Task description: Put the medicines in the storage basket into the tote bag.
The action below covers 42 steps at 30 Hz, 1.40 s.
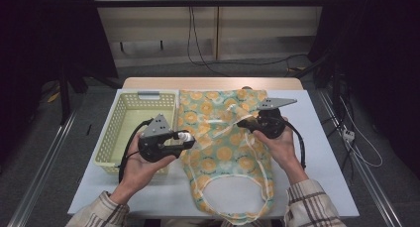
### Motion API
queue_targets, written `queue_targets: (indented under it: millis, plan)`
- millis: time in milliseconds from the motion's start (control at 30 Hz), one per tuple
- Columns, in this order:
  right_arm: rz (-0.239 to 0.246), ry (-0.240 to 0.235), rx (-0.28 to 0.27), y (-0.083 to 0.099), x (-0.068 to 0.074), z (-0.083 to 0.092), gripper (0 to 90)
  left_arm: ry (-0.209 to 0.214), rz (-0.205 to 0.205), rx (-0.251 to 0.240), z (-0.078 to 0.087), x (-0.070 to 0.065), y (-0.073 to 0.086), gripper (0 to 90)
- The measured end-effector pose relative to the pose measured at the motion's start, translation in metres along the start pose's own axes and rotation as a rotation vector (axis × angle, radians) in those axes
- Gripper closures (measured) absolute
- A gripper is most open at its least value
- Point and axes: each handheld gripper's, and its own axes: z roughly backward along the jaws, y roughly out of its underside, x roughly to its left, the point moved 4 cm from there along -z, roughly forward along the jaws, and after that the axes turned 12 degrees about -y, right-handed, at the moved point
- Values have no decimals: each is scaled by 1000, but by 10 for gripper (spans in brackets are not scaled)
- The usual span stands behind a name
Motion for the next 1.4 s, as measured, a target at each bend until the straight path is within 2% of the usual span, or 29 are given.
queue_targets:
  millis: [33,100,167,200,267,433,600,700,733,800,867,967,1100,1167,1233,1300,1400]
  plan:
    - [1,0,0,0,0,0,900,12,2,5,-1,-4,0,602]
    - [1,0,-1,0,0,0,900,8,-12,-8,-5,-9,-1,602]
    - [1,1,0,0,0,0,900,13,-20,0,-10,-15,0,602]
    - [1,0,1,0,0,0,900,21,-10,8,-13,-18,1,602]
    - [-1,-2,2,0,-1,-1,900,34,-32,22,-18,-22,1,602]
    - [1,-4,3,0,-1,-2,900,66,-34,12,-31,-32,-4,602]
    - [-5,-8,7,1,-2,-3,900,93,7,33,-54,-42,-5,602]
    - [-3,-11,5,0,-1,-3,900,97,-17,47,-64,-49,-6,601]
    - [-2,-11,4,0,-1,-3,900,106,-8,46,-67,-50,-6,601]
    - [-4,-9,3,0,-2,-2,900,96,-7,57,-73,-53,-6,601]
    - [-6,-10,1,0,-2,-2,900,110,7,66,-78,-58,-5,601]
    - [-7,-7,-1,0,-3,-1,900,118,1,82,-86,-64,-4,601]
    - [-5,-6,-1,0,-3,-1,900,113,-8,87,-97,-64,-4,601]
    - [-4,-6,-3,-1,-3,0,900,90,-20,96,-104,-62,-2,601]
    - [-7,-5,-5,-1,-3,1,900,96,-2,121,-110,-59,2,601]
    - [-8,-4,-5,0,-4,1,900,86,-4,134,-116,-59,4,601]
    - [-9,-2,-5,0,-4,0,900,93,-7,137,-123,-59,6,601]
